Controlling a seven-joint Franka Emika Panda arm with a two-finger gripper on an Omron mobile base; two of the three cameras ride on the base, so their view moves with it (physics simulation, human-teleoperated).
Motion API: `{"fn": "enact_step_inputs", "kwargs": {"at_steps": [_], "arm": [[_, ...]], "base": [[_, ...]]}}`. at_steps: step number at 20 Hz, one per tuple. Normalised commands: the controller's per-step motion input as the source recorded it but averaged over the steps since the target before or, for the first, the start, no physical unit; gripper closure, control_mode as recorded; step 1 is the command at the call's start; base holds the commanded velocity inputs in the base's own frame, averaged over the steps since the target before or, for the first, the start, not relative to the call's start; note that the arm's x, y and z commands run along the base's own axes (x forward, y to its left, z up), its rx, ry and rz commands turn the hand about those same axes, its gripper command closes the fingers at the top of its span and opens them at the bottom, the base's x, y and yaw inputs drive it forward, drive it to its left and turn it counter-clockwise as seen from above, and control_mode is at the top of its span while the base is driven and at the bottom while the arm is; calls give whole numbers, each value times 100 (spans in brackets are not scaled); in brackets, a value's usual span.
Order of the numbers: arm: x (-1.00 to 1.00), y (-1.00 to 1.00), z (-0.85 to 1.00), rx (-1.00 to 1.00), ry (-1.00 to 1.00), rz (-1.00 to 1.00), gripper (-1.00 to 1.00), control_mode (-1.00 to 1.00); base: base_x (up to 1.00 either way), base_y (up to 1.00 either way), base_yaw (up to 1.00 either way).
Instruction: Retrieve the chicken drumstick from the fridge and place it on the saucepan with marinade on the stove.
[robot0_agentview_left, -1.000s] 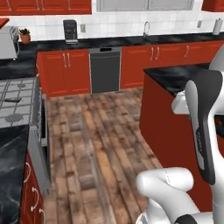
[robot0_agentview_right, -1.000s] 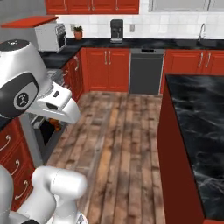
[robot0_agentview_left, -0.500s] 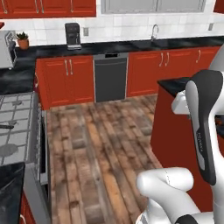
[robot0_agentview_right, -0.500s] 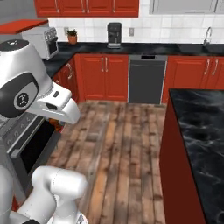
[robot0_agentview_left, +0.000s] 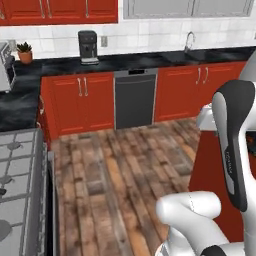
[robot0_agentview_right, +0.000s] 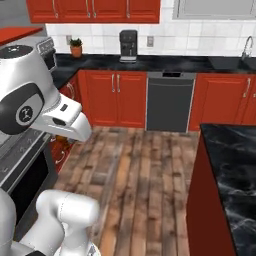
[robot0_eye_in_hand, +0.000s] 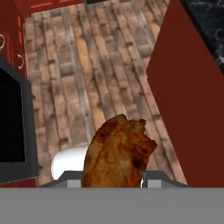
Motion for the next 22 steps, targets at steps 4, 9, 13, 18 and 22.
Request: {"fn": "enact_step_inputs", "kwargs": {"at_steps": [4, 9, 13, 18, 22], "arm": [[0, 0, 0, 0, 0, 0, 100, 100], [0, 0, 0, 0, 0, 0, 100, 100], [0, 0, 0, 0, 0, 0, 100, 100], [0, 0, 0, 0, 0, 0, 100, 100], [0, 0, 0, 0, 0, 0, 100, 100]], "base": [[87, -4, 46], [8, -6, 99], [0, 0, 100], [0, -3, 100], [12, -43, 85]]}}
